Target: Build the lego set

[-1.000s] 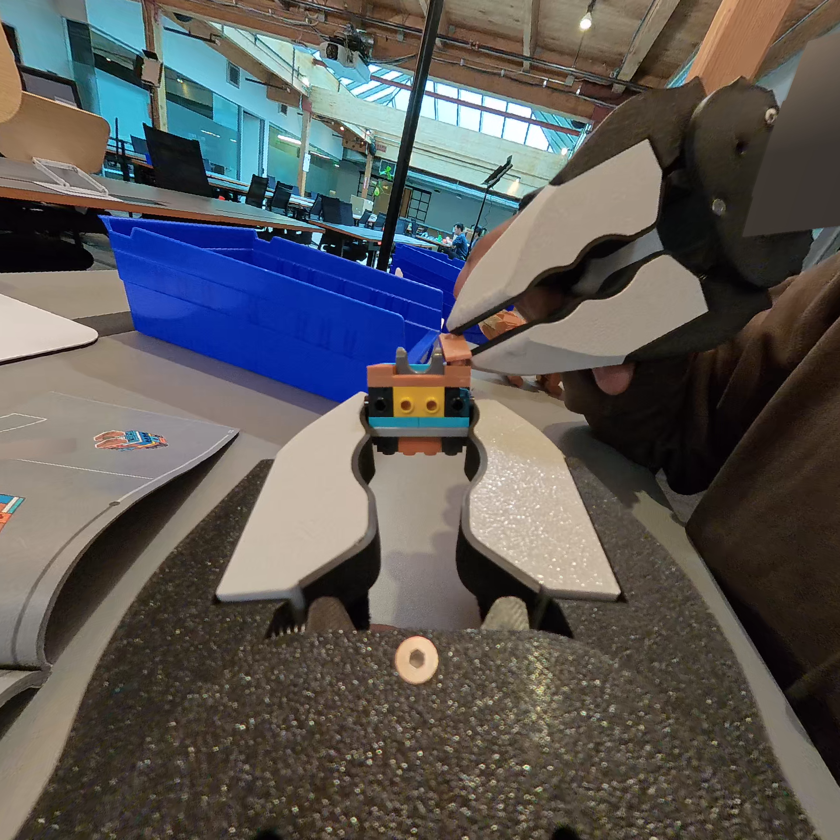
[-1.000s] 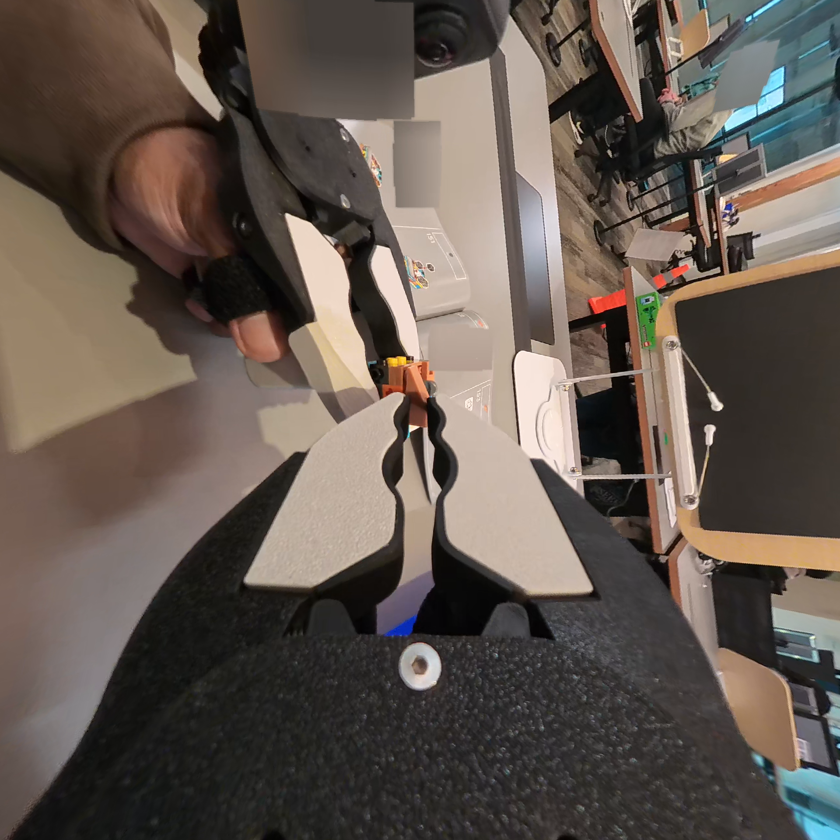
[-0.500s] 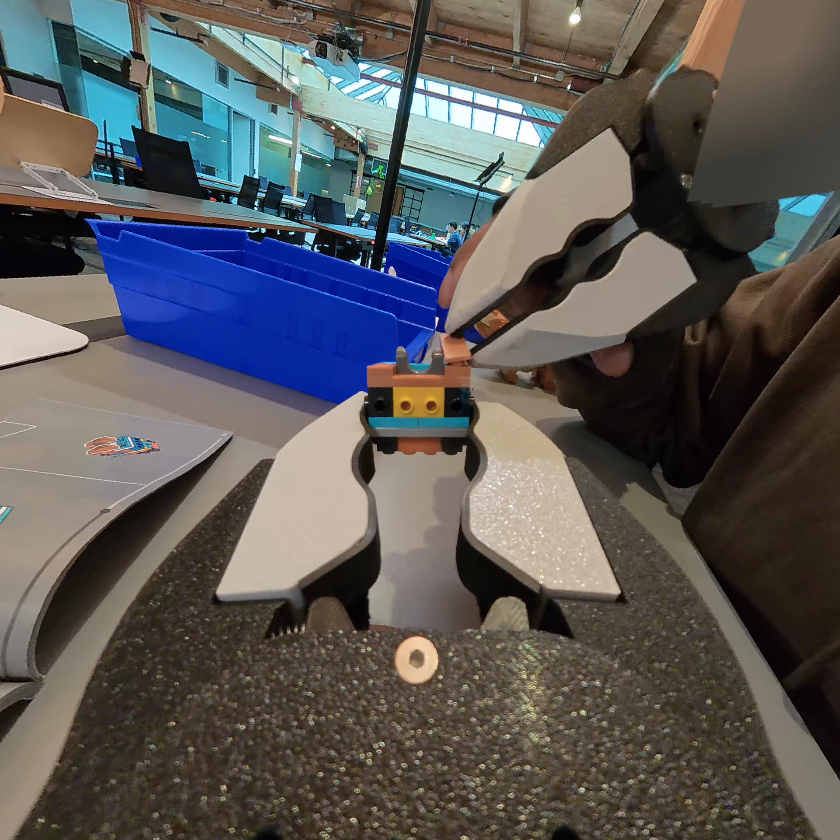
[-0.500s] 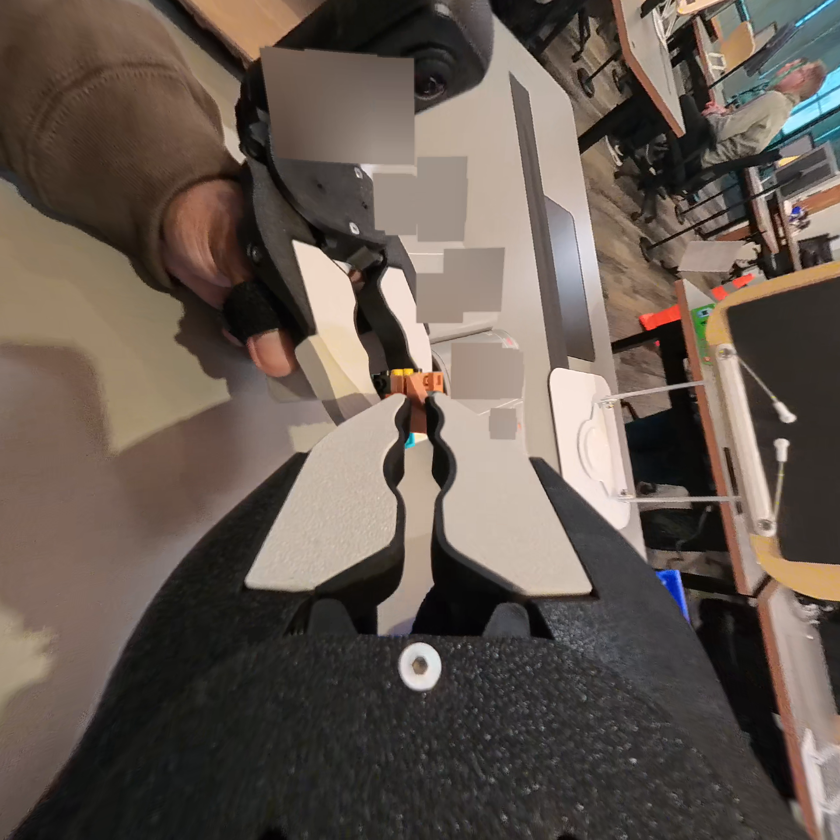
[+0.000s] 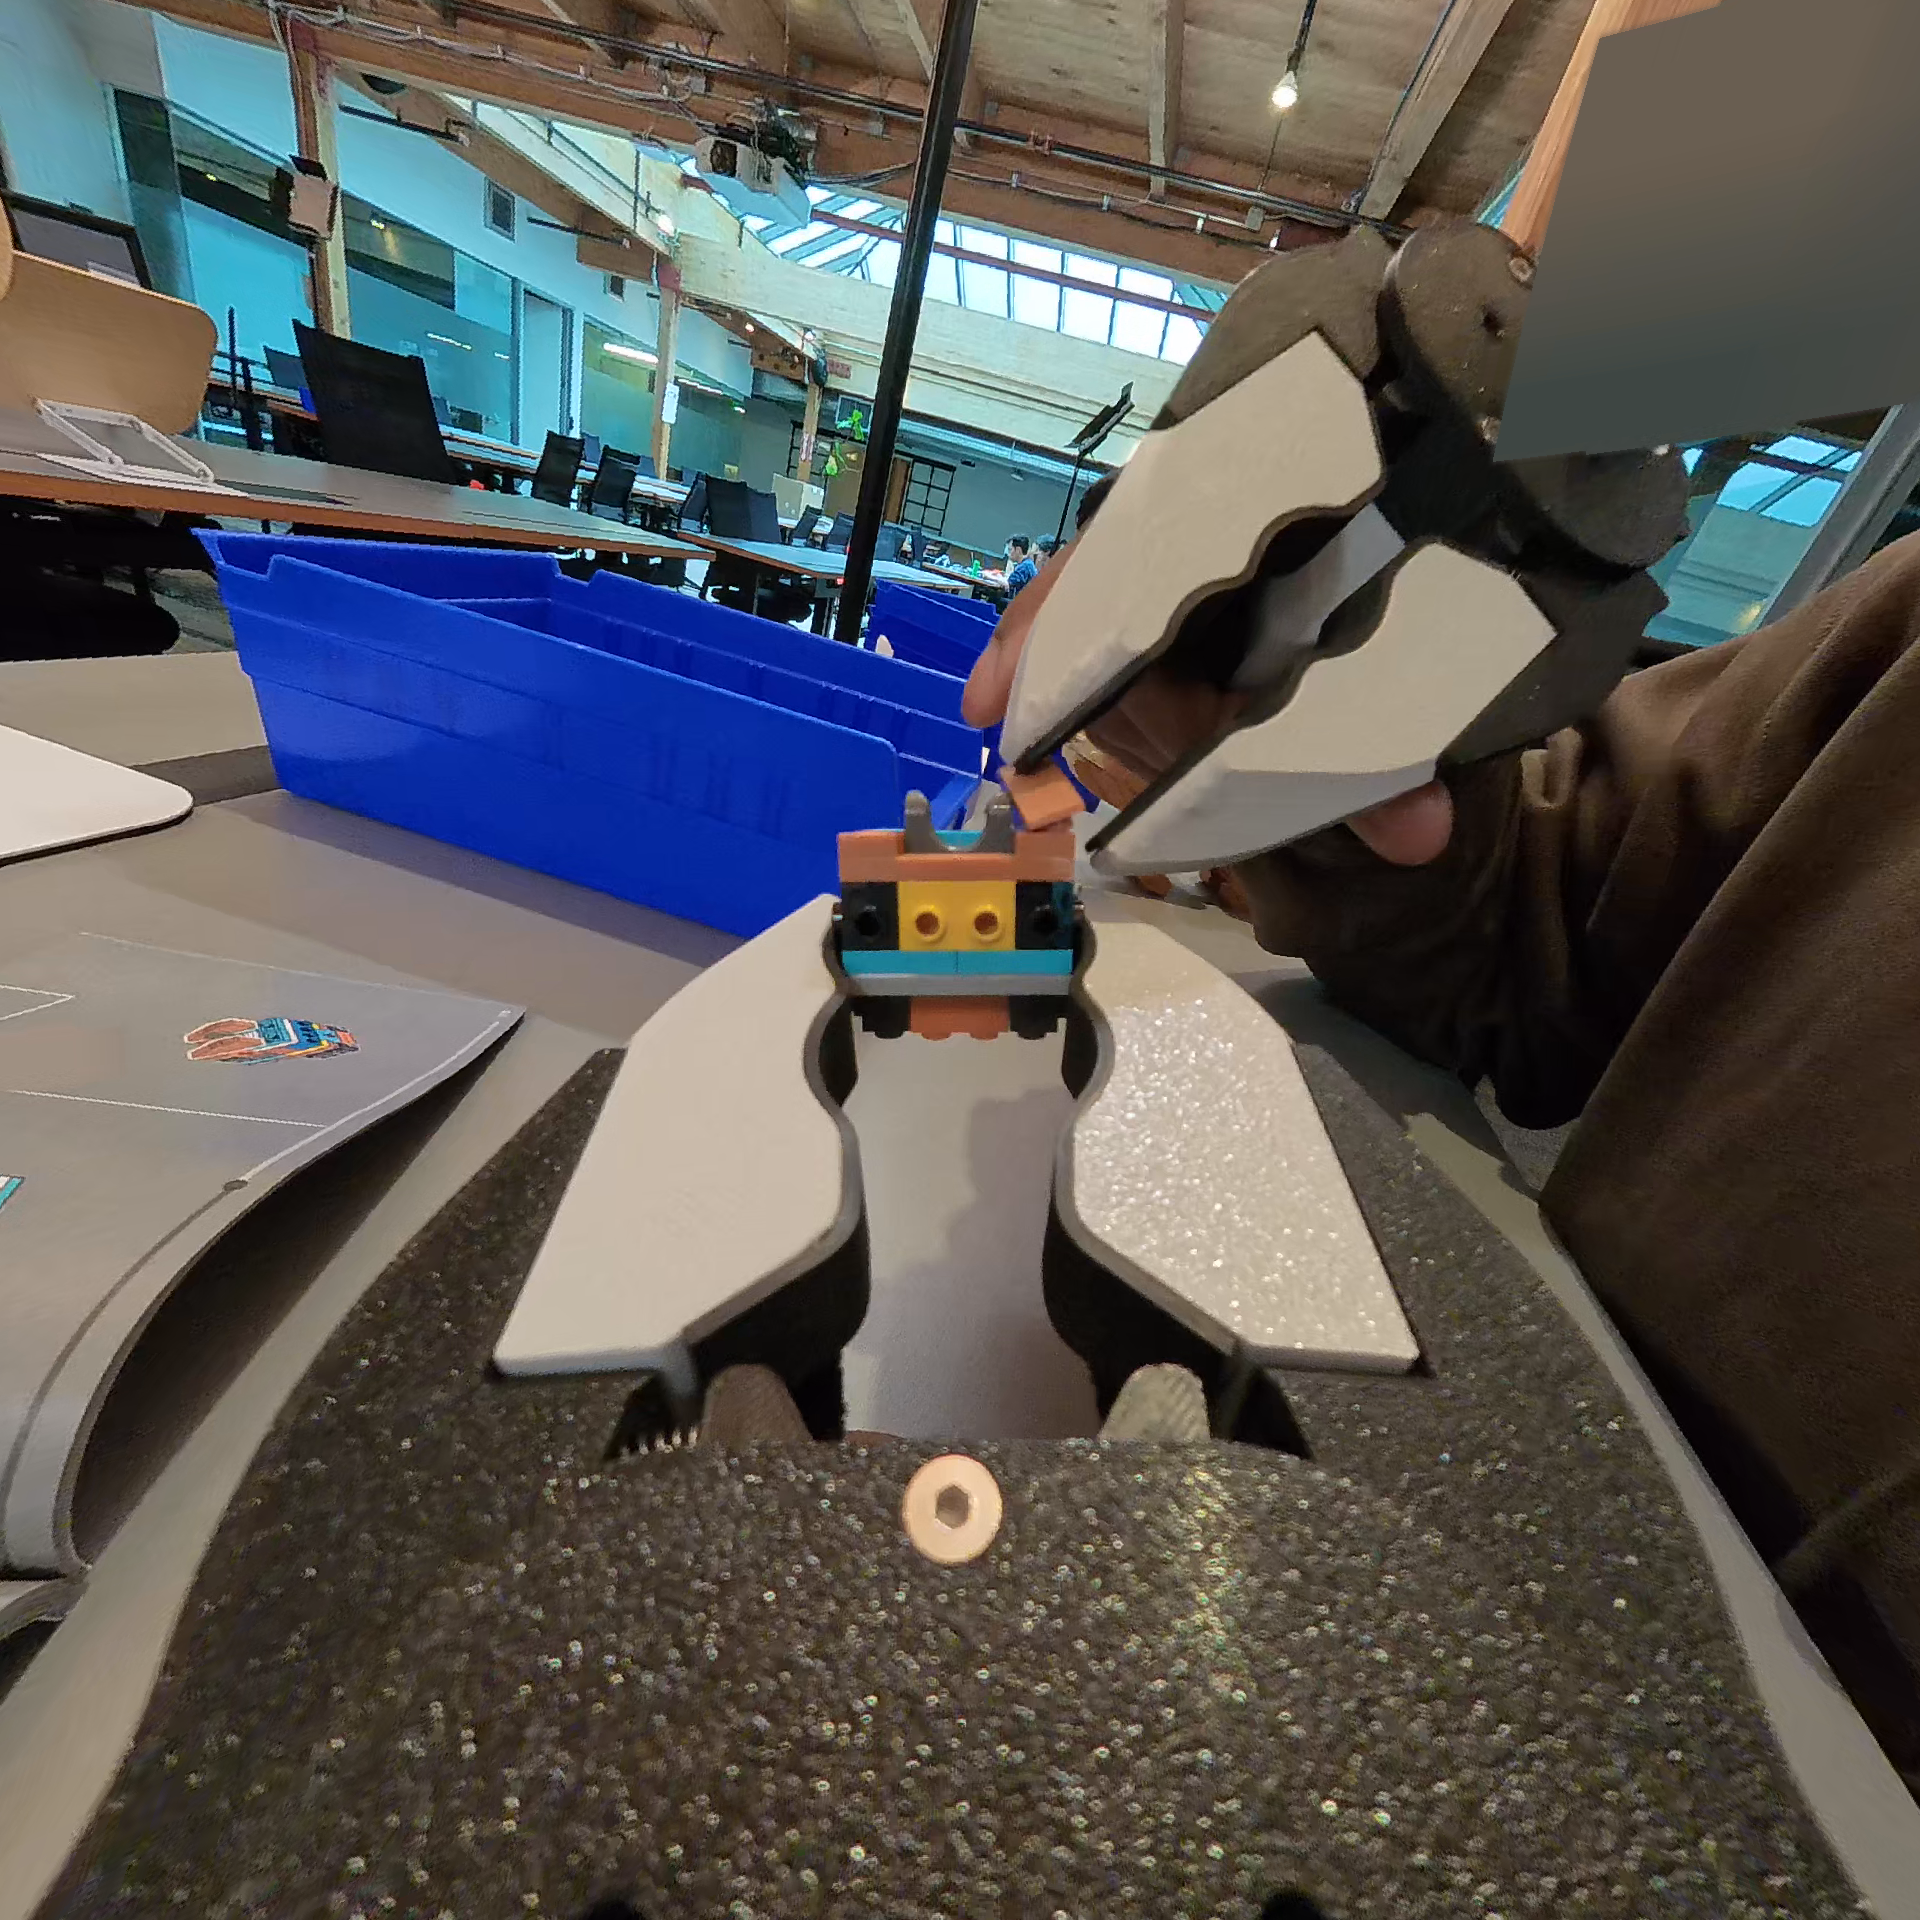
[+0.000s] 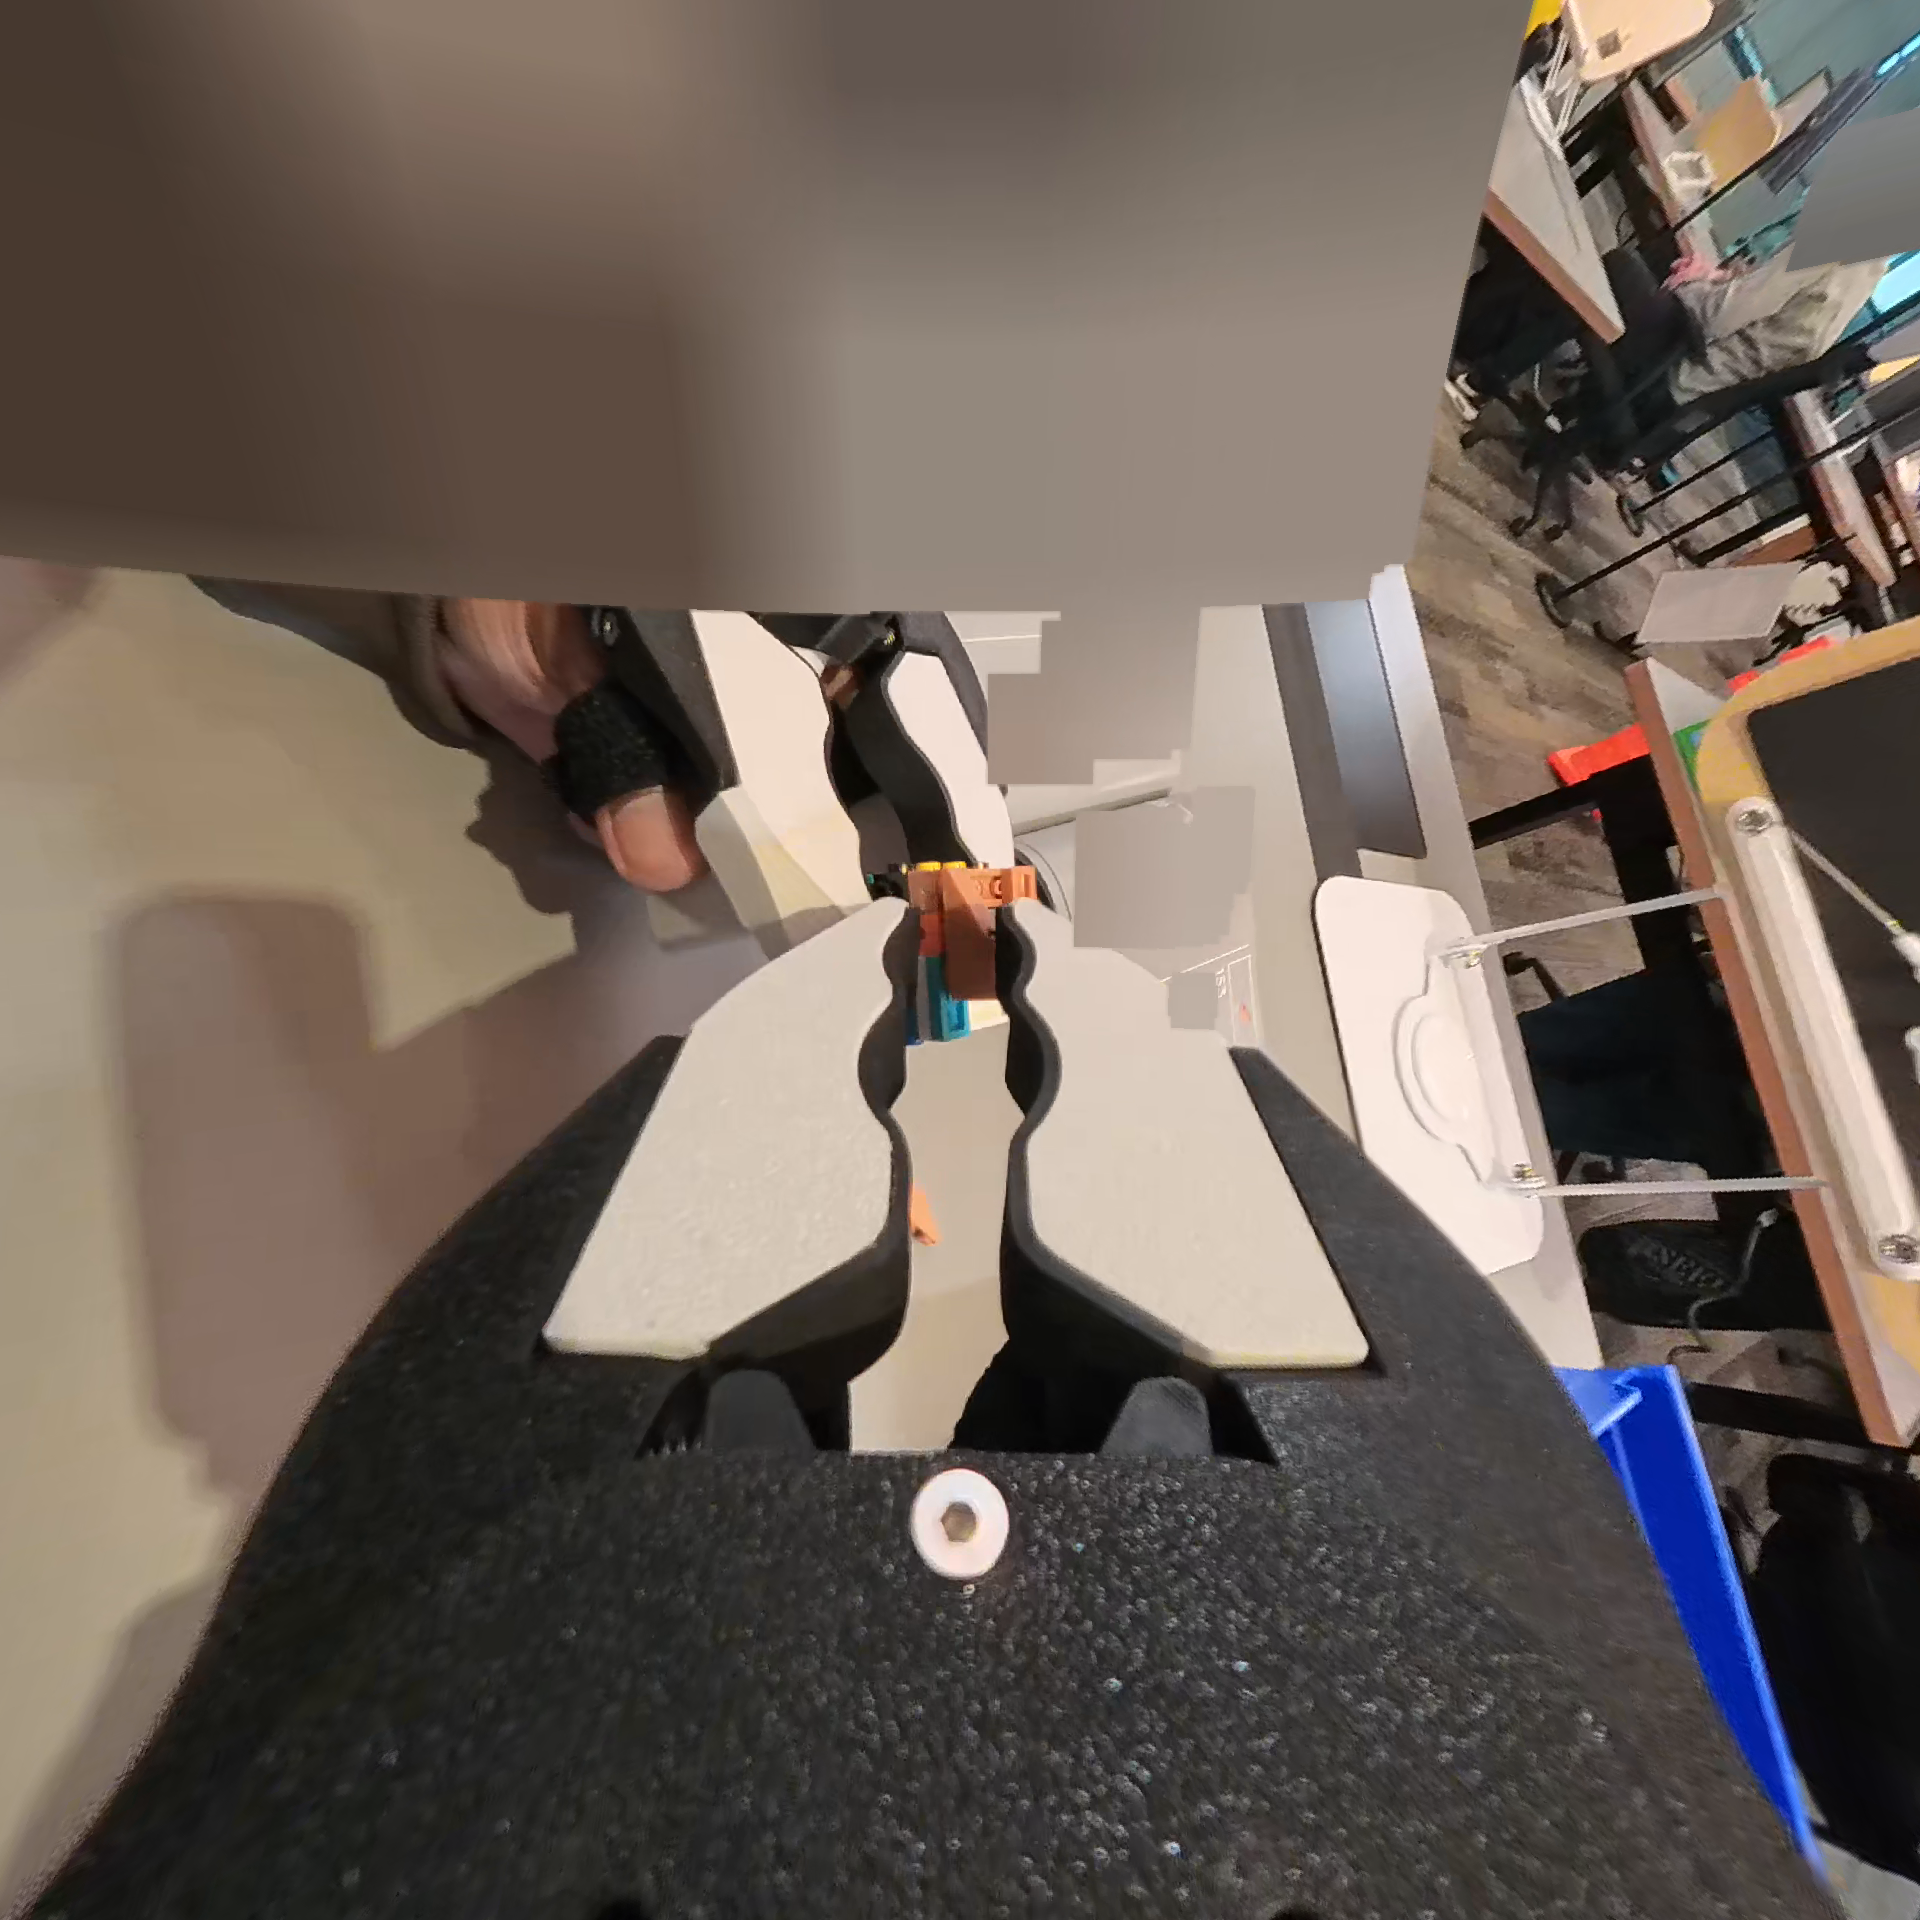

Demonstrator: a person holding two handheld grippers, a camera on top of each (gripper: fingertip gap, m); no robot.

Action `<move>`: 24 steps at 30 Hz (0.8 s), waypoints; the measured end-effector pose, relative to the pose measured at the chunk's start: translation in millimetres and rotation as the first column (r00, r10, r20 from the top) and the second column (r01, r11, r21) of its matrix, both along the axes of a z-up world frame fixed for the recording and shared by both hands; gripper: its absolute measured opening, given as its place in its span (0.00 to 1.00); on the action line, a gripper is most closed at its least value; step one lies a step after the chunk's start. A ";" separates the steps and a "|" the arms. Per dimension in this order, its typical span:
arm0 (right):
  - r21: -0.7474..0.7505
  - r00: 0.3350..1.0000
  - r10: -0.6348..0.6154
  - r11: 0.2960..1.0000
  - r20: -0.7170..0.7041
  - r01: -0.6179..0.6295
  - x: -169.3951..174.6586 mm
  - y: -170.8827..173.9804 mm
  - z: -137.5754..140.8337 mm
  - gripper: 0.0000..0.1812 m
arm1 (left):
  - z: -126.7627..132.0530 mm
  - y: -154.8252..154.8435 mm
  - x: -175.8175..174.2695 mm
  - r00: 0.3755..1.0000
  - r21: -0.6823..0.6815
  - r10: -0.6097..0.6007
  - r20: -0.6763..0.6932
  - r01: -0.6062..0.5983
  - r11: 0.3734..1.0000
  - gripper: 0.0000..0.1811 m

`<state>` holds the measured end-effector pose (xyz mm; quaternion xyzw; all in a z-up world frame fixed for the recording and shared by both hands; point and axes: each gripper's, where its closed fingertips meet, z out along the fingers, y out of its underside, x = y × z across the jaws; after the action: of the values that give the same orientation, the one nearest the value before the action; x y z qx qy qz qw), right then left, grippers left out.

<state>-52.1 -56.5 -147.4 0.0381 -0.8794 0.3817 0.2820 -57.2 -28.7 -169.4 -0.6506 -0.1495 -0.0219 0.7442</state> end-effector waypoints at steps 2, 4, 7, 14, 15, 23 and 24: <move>-0.002 0.999 0.003 1.000 -0.035 -0.003 -0.9 -0.9 1.6 0.08 | 0.1 0.0 0.2 1.000 0.001 -0.001 0.000 0.001 1.000 0.20; 0.006 0.997 0.017 1.000 -0.080 -0.017 -0.7 -1.6 2.9 0.08 | 0.5 -0.3 -0.2 1.000 0.005 -0.001 0.003 0.001 1.000 0.20; 0.014 0.994 0.023 1.000 -0.103 -0.022 -0.6 -1.7 3.0 0.08 | 1.0 -0.9 -0.5 1.000 0.010 -0.002 0.007 0.002 1.000 0.20; -0.073 1.000 -0.004 0.997 -0.025 0.002 -5.1 5.5 13.5 0.09 | 2.0 -1.3 -0.1 1.000 0.016 -0.005 0.005 0.005 1.000 0.20; -0.083 1.000 0.007 0.997 -0.003 -0.007 -3.1 5.7 13.3 0.09 | 2.2 -1.3 -0.1 1.000 0.017 -0.006 0.004 0.006 1.000 0.20; -0.173 0.995 0.028 0.985 0.098 -0.010 -6.9 12.0 17.6 0.09 | 3.2 -1.7 0.5 1.000 0.025 -0.011 0.003 0.011 1.000 0.20; -0.193 0.995 0.014 0.981 0.100 0.006 -10.7 15.5 21.3 0.09 | 3.9 -2.4 0.6 1.000 0.030 -0.011 0.002 0.011 0.999 0.20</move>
<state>-62.8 -41.0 -126.1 -0.0070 -0.8513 0.4673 0.2386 -56.6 -31.1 -165.4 -0.6402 -0.1461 -0.0290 0.7536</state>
